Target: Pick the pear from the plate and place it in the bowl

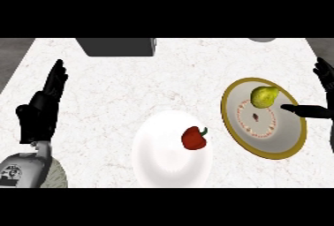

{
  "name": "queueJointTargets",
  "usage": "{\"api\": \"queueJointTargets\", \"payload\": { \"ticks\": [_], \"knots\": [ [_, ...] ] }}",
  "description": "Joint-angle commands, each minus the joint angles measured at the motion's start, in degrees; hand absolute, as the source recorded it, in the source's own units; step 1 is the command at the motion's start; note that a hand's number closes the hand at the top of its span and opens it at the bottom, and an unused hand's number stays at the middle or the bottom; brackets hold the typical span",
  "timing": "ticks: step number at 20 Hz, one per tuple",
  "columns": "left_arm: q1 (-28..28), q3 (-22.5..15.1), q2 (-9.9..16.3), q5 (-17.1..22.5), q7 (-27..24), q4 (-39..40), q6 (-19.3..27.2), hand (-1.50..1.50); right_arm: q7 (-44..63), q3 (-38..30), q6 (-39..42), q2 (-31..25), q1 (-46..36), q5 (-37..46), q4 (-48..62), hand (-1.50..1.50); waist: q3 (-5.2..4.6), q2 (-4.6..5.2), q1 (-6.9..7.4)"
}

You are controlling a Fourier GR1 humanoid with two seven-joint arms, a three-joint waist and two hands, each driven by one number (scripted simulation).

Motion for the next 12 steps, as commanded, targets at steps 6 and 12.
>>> {"api": "queueJointTargets", "payload": {
  "ticks": [6,12],
  "knots": [
    [-0.5,1.3,0.0,-1.1,3.4,-3.1,-1.2,0.0,-4.5,-3.9,19.9,-8.1,11.7,-7.6,-5.6,-1.5,0.01,-0.07,-0.26],
    [-1.0,4.2,-0.2,-0.5,0.8,0.4,-3.9,0.0,-10.4,-3.6,23.1,-6.9,21.4,-7.7,-11.5,-1.5,0.0,0.03,-0.17]
  ]
}}
